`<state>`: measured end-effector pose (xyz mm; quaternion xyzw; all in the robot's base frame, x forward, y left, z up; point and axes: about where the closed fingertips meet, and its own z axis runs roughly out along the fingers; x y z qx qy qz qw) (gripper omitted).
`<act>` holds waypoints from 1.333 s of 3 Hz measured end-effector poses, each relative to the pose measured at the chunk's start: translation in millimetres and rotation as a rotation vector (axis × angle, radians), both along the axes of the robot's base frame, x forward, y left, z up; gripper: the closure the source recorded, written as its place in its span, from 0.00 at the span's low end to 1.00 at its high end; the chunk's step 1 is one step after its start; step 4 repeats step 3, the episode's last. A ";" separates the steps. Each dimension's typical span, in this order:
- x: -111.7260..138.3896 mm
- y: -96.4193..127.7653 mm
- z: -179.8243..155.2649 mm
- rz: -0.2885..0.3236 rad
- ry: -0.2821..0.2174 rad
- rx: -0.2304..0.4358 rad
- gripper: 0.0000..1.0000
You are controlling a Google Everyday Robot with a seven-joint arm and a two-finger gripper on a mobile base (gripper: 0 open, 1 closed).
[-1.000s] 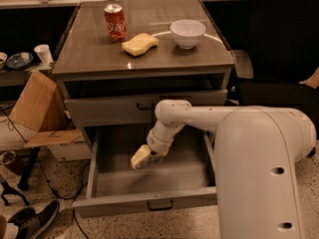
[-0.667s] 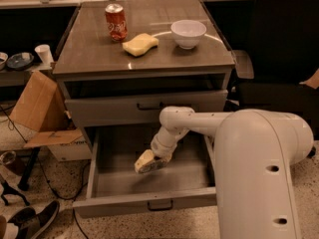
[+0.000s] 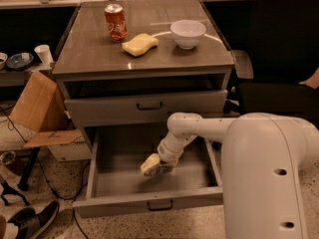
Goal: Place redbull can into middle drawer
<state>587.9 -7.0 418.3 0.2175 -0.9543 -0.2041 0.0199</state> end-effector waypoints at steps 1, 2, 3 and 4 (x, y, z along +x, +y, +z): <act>-2.5 -4.3 0.3 -0.016 -0.010 0.000 0.12; -3.8 -6.0 3.3 -0.025 -0.020 -0.010 0.00; -3.8 -6.0 3.3 -0.025 -0.020 -0.010 0.00; -3.8 -6.0 3.3 -0.025 -0.020 -0.010 0.00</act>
Offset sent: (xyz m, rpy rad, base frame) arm -0.0017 -0.0105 0.0120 -0.0238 -0.0424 -0.0405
